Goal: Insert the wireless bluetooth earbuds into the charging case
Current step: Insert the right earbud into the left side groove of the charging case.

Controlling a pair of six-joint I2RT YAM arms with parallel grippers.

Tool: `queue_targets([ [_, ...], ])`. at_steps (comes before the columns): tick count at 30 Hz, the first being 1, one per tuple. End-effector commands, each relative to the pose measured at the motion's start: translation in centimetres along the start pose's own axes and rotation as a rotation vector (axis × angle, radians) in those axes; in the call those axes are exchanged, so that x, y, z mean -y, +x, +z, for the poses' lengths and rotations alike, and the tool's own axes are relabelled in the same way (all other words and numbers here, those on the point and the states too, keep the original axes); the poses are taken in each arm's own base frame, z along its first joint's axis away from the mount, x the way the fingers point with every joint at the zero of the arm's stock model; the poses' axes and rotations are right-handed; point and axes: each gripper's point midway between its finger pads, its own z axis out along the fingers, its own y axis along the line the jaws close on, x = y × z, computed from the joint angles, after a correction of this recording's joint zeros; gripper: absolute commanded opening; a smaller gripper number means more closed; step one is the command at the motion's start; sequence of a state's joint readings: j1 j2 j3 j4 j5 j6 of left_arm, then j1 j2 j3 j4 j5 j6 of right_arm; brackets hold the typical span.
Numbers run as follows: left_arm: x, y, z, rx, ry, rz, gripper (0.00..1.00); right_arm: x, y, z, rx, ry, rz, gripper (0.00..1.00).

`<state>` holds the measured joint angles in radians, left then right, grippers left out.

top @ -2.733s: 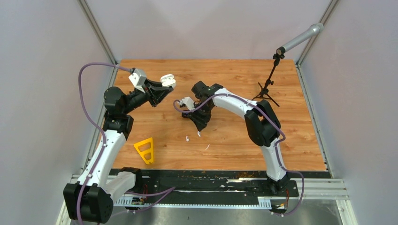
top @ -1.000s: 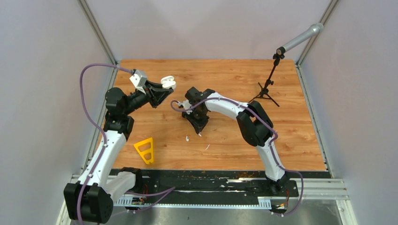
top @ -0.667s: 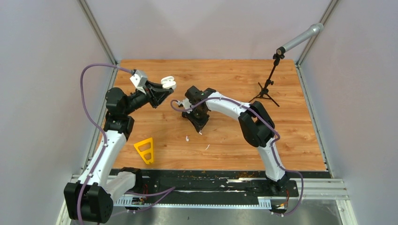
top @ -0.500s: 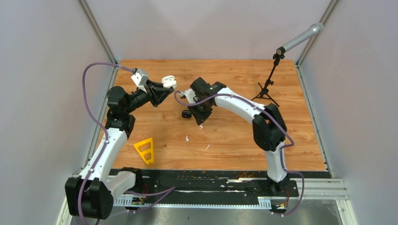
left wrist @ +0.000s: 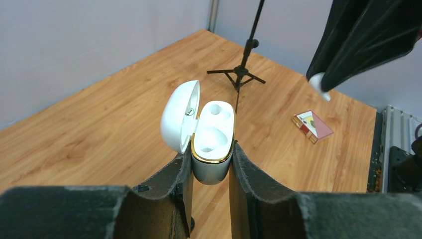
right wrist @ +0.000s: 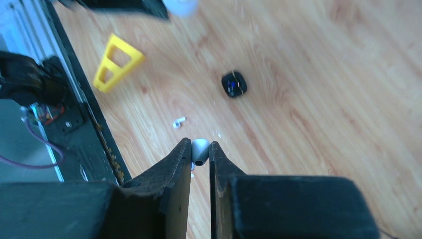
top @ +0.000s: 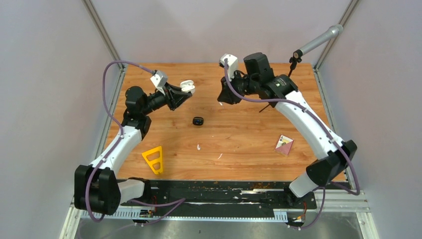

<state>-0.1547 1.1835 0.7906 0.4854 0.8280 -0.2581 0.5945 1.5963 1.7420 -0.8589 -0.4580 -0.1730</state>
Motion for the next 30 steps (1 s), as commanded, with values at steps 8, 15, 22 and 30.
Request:
queue_targets([
  [8, 3.4, -4.5, 2.9, 0.141, 0.07, 0.055, 0.0, -1.7, -12.9, -6.5, 0.501, 0.109, 0.004, 0.0],
  [15, 4.6, -5.4, 4.0, 0.163, 0.086, 0.034, 0.0, -1.6, -16.2, -5.4, 0.579, 0.127, 0.011, 0.0],
  [22, 5.3, -6.5, 4.4, 0.185, 0.094, 0.036, 0.0, -3.1, -17.5, -4.3, 0.596, 0.089, 0.012, 0.0],
  [30, 4.7, -7.6, 4.8, 0.213, 0.064, 0.034, 0.0, -4.5, -17.6, -4.0, 0.602, 0.091, -0.015, 0.0],
])
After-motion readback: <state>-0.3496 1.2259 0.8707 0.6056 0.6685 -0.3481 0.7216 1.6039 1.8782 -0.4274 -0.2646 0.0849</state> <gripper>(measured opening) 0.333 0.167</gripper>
